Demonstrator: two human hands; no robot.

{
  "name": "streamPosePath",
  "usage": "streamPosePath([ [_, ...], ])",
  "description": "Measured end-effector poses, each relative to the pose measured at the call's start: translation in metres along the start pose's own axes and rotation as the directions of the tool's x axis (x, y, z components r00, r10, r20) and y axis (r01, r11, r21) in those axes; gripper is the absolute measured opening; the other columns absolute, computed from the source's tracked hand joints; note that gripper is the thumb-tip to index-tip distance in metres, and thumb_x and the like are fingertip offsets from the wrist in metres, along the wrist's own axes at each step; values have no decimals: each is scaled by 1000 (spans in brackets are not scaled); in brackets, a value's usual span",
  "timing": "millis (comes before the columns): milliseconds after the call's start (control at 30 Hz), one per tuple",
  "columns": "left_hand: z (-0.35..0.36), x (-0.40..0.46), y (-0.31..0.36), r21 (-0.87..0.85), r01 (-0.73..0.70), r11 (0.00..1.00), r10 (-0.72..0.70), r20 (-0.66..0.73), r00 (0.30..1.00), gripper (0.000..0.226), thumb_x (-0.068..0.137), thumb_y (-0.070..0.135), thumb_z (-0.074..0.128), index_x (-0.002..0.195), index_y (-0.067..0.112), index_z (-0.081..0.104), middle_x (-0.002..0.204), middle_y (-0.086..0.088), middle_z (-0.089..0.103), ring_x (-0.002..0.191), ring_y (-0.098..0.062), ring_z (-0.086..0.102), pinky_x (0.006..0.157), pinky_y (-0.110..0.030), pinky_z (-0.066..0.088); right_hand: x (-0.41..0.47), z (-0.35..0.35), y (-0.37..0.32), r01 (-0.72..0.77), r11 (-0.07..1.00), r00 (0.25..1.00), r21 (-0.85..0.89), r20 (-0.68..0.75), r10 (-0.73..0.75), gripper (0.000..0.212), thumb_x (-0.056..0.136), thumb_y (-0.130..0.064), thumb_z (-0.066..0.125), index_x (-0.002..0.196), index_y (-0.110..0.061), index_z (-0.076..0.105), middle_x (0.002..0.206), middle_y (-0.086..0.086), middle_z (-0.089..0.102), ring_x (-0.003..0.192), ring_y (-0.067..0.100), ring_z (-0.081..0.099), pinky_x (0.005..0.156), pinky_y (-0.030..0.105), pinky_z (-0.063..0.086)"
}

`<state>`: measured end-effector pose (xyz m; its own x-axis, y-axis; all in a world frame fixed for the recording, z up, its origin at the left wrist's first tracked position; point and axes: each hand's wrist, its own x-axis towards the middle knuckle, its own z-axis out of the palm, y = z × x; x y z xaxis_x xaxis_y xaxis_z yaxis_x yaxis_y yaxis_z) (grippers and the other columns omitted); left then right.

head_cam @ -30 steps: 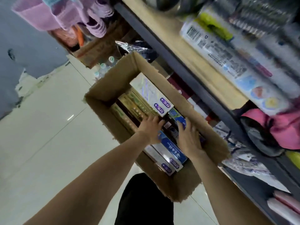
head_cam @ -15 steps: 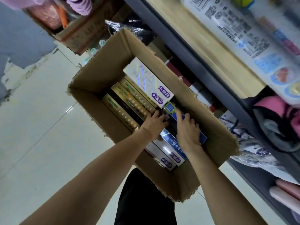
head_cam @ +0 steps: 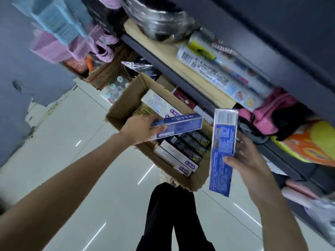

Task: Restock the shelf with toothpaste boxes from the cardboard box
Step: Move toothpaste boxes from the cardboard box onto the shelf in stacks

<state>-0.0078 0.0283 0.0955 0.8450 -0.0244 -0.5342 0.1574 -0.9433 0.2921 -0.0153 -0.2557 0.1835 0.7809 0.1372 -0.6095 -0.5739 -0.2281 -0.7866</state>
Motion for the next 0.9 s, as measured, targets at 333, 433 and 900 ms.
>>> streamPosePath([
  [333, -102, -184, 95, -991, 100, 92, -92, 91, 992, 41, 78, 43, 69, 115, 40, 52, 105, 8, 66, 80, -9, 68, 54, -26, 54, -122, 0, -89, -27, 826, 997, 563, -44, 62, 30, 78, -5, 57, 103, -18, 46, 113, 12, 56, 93, 22, 58, 74, 32, 48],
  [433, -115, -206, 126, -992, 124, -23, -15, 124, 992, 62, 75, 36, 58, 134, 33, 40, 117, 1, 62, 89, -14, 67, 57, -26, 54, -146, -14, -101, 55, 772, 995, 633, -102, 13, 33, 83, -8, 52, 113, -16, 40, 110, 11, 60, 89, 19, 66, 67, 27, 52],
  [900, -143, -187, 274, -992, 41, 117, 171, 61, 983, 64, 60, 38, 75, 118, 37, 50, 97, 11, 71, 84, -11, 69, 74, -30, 49, -163, -203, -109, 296, 730, 790, 616, -588, 176, 36, 85, -51, 58, 92, -16, 54, 93, -2, 65, 86, 9, 65, 73, 29, 59],
])
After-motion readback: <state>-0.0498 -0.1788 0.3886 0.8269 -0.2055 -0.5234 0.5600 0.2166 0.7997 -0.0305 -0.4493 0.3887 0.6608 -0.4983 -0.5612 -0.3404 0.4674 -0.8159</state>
